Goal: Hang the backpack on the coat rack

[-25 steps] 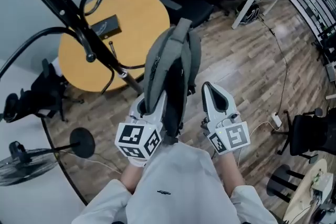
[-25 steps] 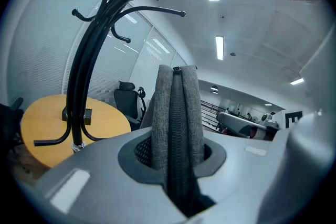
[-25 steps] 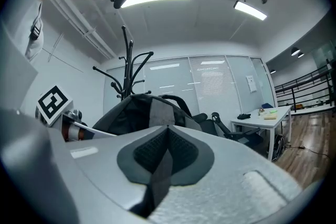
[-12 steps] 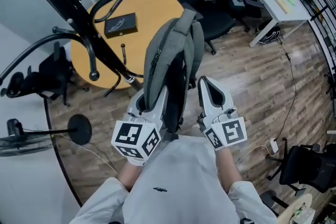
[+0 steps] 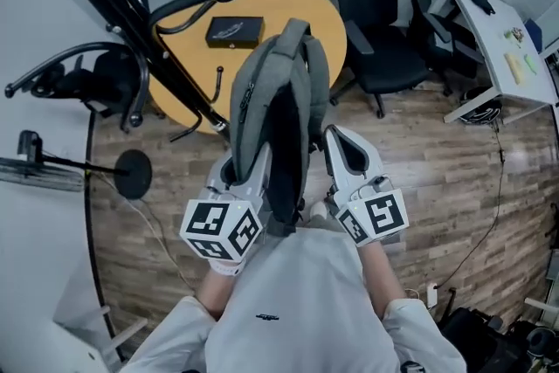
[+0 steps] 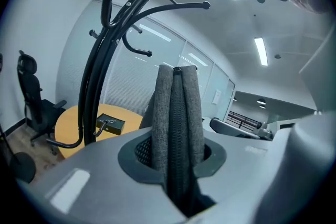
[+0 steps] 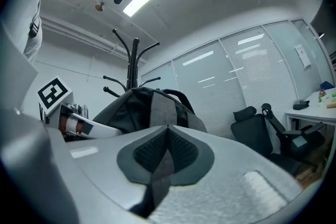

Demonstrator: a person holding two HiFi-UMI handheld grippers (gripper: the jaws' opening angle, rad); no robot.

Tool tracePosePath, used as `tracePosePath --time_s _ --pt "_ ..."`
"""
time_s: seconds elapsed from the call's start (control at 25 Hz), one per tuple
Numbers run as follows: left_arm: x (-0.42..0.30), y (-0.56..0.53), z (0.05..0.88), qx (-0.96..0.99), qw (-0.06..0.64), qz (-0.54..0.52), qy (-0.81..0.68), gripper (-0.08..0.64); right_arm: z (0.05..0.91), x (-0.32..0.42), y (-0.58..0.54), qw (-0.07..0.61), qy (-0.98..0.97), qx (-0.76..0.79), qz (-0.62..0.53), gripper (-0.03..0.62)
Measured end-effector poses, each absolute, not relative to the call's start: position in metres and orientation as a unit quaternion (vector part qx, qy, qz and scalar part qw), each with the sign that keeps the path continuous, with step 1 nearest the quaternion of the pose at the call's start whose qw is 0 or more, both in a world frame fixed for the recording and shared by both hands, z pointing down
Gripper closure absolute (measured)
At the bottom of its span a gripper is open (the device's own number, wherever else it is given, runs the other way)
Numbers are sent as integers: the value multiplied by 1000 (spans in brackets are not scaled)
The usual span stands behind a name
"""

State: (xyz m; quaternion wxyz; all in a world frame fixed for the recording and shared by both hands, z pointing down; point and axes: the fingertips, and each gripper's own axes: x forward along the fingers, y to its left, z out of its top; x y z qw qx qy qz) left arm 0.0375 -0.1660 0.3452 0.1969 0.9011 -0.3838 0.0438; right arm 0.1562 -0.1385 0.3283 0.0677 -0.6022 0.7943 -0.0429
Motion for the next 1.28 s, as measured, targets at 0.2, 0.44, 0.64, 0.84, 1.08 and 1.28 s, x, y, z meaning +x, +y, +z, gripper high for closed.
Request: tracePosePath --time_s 0.2,0.44,0.64,0.84,1.08,1.28 --pt "51 -164 339 883 192 23 -427 454 327 175 -148 69 819 -567 -42 591" --pt "56 -165 327 865 178 4 -469 453 323 179 -161 93 846 -521 -65 591" --pt "56 -168 322 850 172 -11 -498 454 320 172 -165 101 866 -485 -67 591" --pt "53 -172 315 833 167 -33 -527 453 319 170 -172 91 881 -460 -62 591" --pt "49 -182 308 817 172 -54 -548 453 319 158 -179 78 899 -429 -53 591" --pt "43 -188 297 805 180 -81 -559 453 313 151 -186 83 907 -410 -51 591"
